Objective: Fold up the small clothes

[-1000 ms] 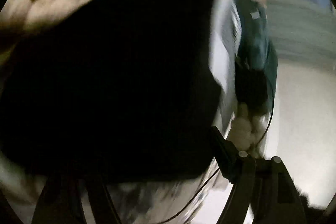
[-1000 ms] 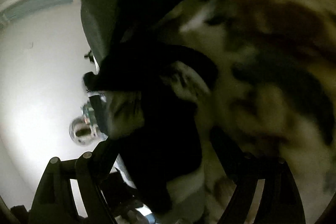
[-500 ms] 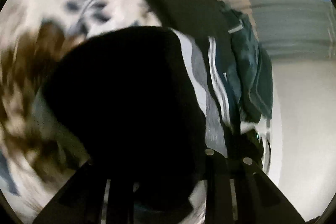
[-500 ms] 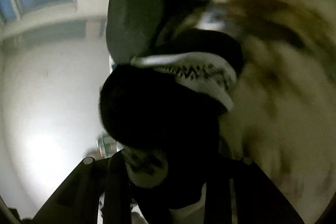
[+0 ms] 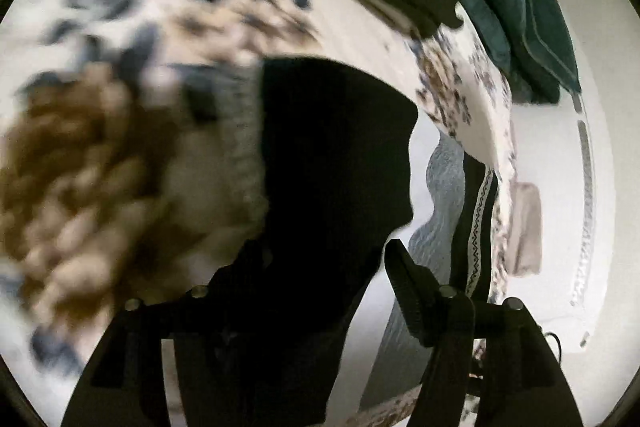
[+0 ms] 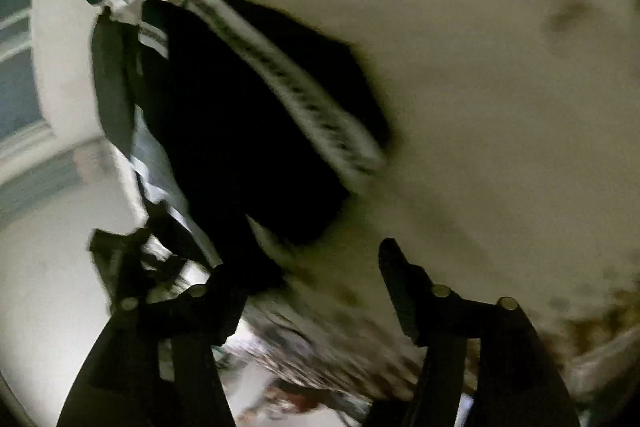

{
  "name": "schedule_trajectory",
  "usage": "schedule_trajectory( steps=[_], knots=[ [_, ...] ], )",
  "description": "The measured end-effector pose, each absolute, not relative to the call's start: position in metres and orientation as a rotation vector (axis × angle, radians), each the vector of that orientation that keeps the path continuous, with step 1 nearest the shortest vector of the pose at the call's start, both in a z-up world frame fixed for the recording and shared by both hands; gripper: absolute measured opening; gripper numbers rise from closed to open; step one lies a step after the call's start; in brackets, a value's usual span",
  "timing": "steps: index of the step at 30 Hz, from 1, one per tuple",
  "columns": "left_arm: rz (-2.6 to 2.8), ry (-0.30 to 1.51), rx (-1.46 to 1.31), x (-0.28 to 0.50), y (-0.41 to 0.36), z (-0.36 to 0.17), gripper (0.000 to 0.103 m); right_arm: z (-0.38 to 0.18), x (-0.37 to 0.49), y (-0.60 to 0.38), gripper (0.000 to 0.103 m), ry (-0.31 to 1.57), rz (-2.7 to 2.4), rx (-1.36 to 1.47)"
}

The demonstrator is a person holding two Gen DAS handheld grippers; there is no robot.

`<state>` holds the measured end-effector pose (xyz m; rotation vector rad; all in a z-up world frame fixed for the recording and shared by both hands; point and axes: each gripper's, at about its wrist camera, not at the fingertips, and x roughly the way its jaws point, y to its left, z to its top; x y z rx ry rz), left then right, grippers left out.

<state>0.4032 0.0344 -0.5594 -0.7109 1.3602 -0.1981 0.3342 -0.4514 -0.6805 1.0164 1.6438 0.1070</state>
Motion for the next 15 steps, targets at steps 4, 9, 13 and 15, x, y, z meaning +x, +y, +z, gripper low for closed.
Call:
schedule_trajectory(
  steps=[4, 9, 13, 15],
  knots=[
    [-0.022, 1.340, -0.583, 0.357, 0.046, -0.543, 0.064, -0.644, 0.344, -0.472, 0.065, 1.654, 0.102, 0.886],
    [0.151, 1.474, -0.386, 0.303, 0.043, -0.595, 0.064, -0.620, 0.439, -0.444, 0.065, 1.542, 0.179, 0.725],
    [0.163, 1.424, -0.436, 0.293, 0.042, -0.611, 0.083, -0.649, 0.512, -0.410, 0.065, 1.532, 0.261, 0.639],
    [0.161, 1.415, -0.472, 0.298, 0.039, -0.617, 0.098, -0.670, 0.525, -0.395, 0.020, 1.594, 0.327, 0.655]
  ],
)
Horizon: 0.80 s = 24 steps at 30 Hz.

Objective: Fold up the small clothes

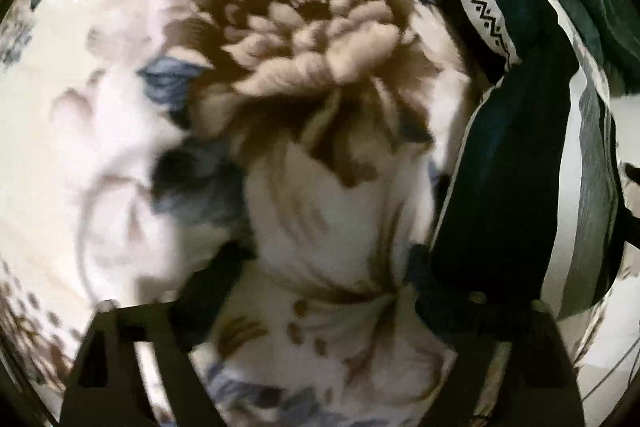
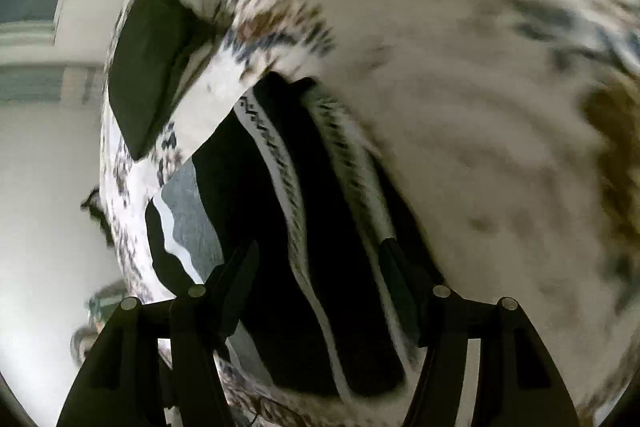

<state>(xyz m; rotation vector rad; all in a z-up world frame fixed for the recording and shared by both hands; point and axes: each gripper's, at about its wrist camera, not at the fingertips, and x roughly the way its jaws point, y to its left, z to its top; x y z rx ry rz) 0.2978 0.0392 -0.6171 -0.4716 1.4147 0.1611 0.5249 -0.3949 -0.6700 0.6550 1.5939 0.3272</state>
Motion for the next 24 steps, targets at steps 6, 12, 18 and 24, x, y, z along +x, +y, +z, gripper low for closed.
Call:
schedule_trajectory(
  steps=[6, 12, 18, 24],
  knots=[
    [0.232, 1.440, -0.399, 0.310, 0.025, -0.629, 0.103, -0.651, 0.539, -0.408, 0.007, 1.495, 0.216, 0.605],
    [0.236, 1.455, -0.406, 0.311, 0.025, -0.624, 0.103, -0.649, 0.514, -0.416, 0.036, 1.582, 0.259, 0.585],
    [0.237, 1.417, -0.521, 0.294, 0.055, -0.587, 0.103, -0.676, 0.450, -0.437, 0.032, 1.683, 0.294, 0.710],
    [0.205, 1.316, -0.578, 0.330, 0.065, -0.556, 0.103, -0.661, 0.428, -0.468, 0.008, 1.597, 0.168, 0.770]
  ],
)
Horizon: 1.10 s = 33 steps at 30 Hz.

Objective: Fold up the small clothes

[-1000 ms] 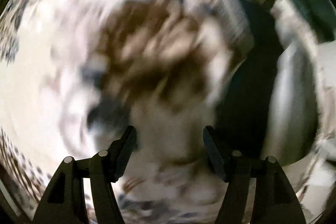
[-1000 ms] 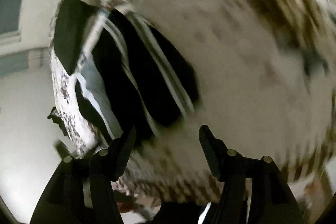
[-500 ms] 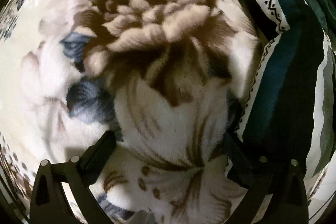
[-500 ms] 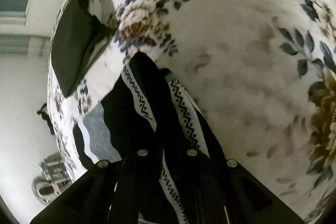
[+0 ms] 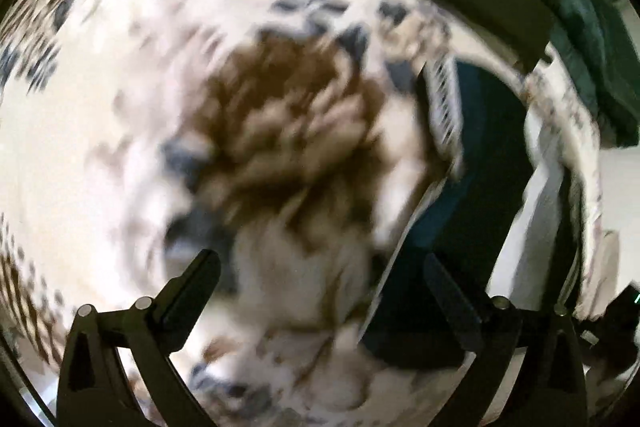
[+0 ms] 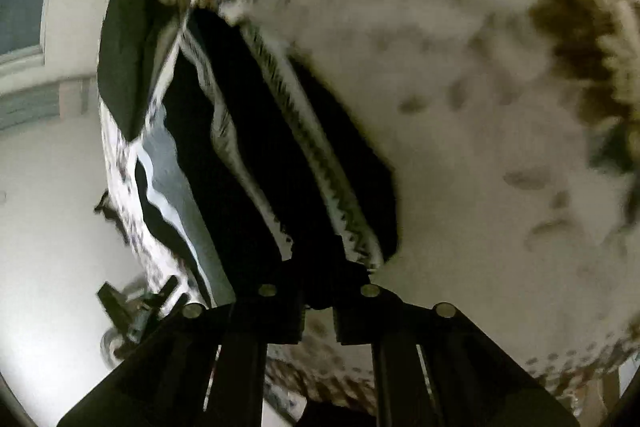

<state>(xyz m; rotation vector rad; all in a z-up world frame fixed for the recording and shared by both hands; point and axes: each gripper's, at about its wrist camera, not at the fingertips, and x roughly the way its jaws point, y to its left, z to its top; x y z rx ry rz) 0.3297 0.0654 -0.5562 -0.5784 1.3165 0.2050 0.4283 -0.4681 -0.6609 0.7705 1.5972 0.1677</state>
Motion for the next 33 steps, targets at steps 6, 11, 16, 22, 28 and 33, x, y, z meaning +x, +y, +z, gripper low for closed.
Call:
schedule_trajectory(
  steps=[6, 11, 16, 22, 28, 33],
  knots=[
    [0.027, 1.307, -0.653, 0.422, 0.050, -0.568, 0.103, -0.669, 0.449, -0.461, 0.021, 1.697, 0.214, 0.722],
    [-0.082, 1.259, -0.746, 0.473, 0.040, -0.586, 0.038, -0.646, 0.500, -0.453, 0.056, 1.581, 0.258, 0.655],
    [-0.102, 1.237, -0.684, 0.482, 0.030, -0.580, 0.018, -0.673, 0.577, -0.430, 0.056, 1.555, 0.319, 0.667],
    [-0.114, 1.219, -0.758, 0.487, 0.044, -0.583, 0.017, -0.686, 0.619, -0.403, 0.008, 1.540, 0.357, 0.615],
    [-0.138, 1.239, -0.822, 0.474, 0.054, -0.576, 0.037, -0.681, 0.599, -0.410, 0.032, 1.618, 0.336, 0.678],
    [-0.119, 1.202, -0.838, 0.401, 0.064, -0.547, 0.070, -0.668, 0.509, -0.436, 0.061, 1.686, 0.317, 0.756]
  ],
)
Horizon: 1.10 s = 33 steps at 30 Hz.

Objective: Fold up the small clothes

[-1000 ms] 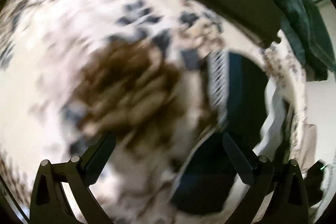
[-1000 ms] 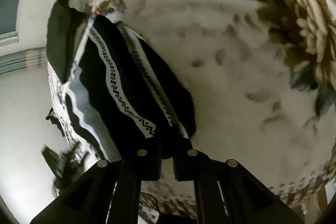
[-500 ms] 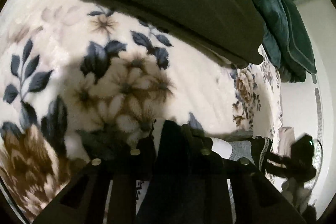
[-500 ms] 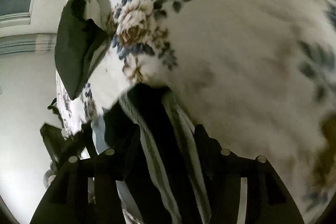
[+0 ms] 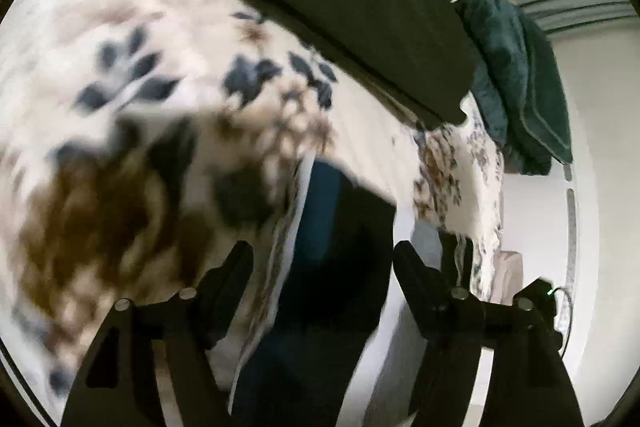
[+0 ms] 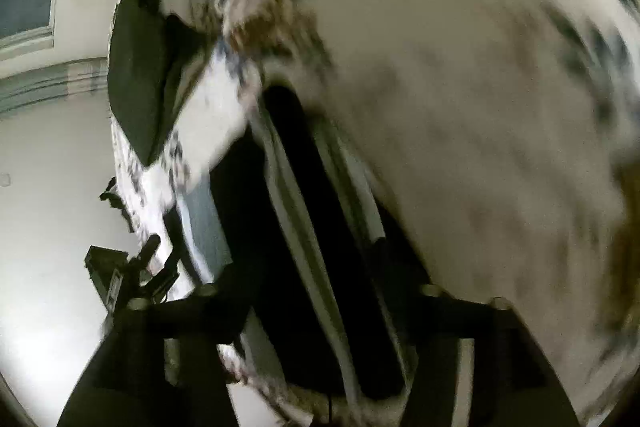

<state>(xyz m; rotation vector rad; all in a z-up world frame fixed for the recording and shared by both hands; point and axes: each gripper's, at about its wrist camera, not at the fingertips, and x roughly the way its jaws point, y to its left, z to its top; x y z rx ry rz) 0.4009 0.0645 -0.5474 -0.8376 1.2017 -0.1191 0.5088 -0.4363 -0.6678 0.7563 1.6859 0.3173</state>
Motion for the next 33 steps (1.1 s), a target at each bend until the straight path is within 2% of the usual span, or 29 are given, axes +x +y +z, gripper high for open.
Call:
schedule_trajectory(
  steps=[5, 6, 7, 11, 12, 13, 15, 17, 18, 19, 20, 21, 23, 24, 25, 26, 27, 31, 32, 33],
  knots=[
    [-0.060, 1.272, -0.846, 0.341, 0.064, -0.554, 0.070, -0.688, 0.446, -0.452, 0.061, 1.726, 0.300, 0.897],
    [-0.043, 1.289, -0.860, 0.330, 0.064, -0.559, 0.070, -0.688, 0.440, -0.451, 0.043, 1.681, 0.304, 0.928],
    [-0.031, 1.302, -0.868, 0.323, 0.064, -0.562, 0.070, -0.687, 0.438, -0.449, 0.011, 1.679, 0.291, 0.911],
    [-0.011, 1.320, -0.883, 0.302, 0.060, -0.567, 0.070, -0.674, 0.431, -0.461, 0.011, 1.633, 0.182, 0.889],
    [-0.011, 1.329, -0.885, 0.299, 0.059, -0.569, 0.070, -0.670, 0.428, -0.469, 0.005, 1.626, 0.129, 0.844],
    [-0.016, 1.331, -0.891, 0.297, 0.057, -0.569, 0.070, -0.665, 0.430, -0.472, 0.005, 1.631, 0.066, 0.750],
    [-0.025, 1.333, -0.891, 0.296, 0.054, -0.567, 0.070, -0.660, 0.429, -0.481, 0.006, 1.644, 0.035, 0.689],
    [-0.027, 1.328, -0.887, 0.296, 0.053, -0.564, 0.070, -0.666, 0.420, -0.485, 0.007, 1.682, 0.111, 0.882],
    [-0.027, 1.323, -0.893, 0.296, 0.053, -0.563, 0.070, -0.666, 0.416, -0.487, 0.018, 1.690, 0.121, 0.939],
    [-0.026, 1.322, -0.899, 0.295, 0.053, -0.563, 0.070, -0.670, 0.409, -0.484, 0.043, 1.704, 0.129, 1.022],
    [-0.024, 1.321, -0.908, 0.294, 0.054, -0.564, 0.070, -0.679, 0.400, -0.479, 0.056, 1.716, 0.129, 1.124],
    [-0.020, 1.316, -0.918, 0.293, 0.054, -0.564, 0.070, -0.685, 0.396, -0.472, 0.064, 1.711, 0.127, 1.193],
    [-0.017, 1.317, -0.937, 0.293, 0.052, -0.566, 0.070, -0.707, 0.383, -0.452, 0.064, 1.682, 0.122, 1.377],
    [-0.018, 1.321, -0.947, 0.293, 0.051, -0.568, 0.070, -0.712, 0.381, -0.448, 0.061, 1.661, 0.106, 1.396],
    [-0.017, 1.325, -0.947, 0.293, 0.049, -0.570, 0.070, -0.714, 0.379, -0.445, 0.039, 1.597, 0.053, 1.399],
    [-0.014, 1.335, -0.940, 0.294, 0.047, -0.572, 0.070, -0.714, 0.376, -0.445, 0.028, 1.557, 0.019, 1.389],
    [-0.021, 1.345, -0.926, 0.296, 0.043, -0.575, 0.070, -0.712, 0.374, -0.444, 0.022, 1.514, -0.025, 1.360],
    [-0.004, 1.418, -0.844, 0.304, 0.026, -0.591, 0.070, -0.685, 0.366, -0.458, 0.016, 1.396, -0.144, 1.200],
    [-0.005, 1.422, -0.836, 0.304, 0.024, -0.593, 0.070, -0.680, 0.365, -0.465, 0.013, 1.375, -0.167, 1.181],
    [-0.011, 1.423, -0.832, 0.305, 0.023, -0.594, 0.070, -0.675, 0.366, -0.475, 0.005, 1.364, -0.214, 1.144]
  ],
)
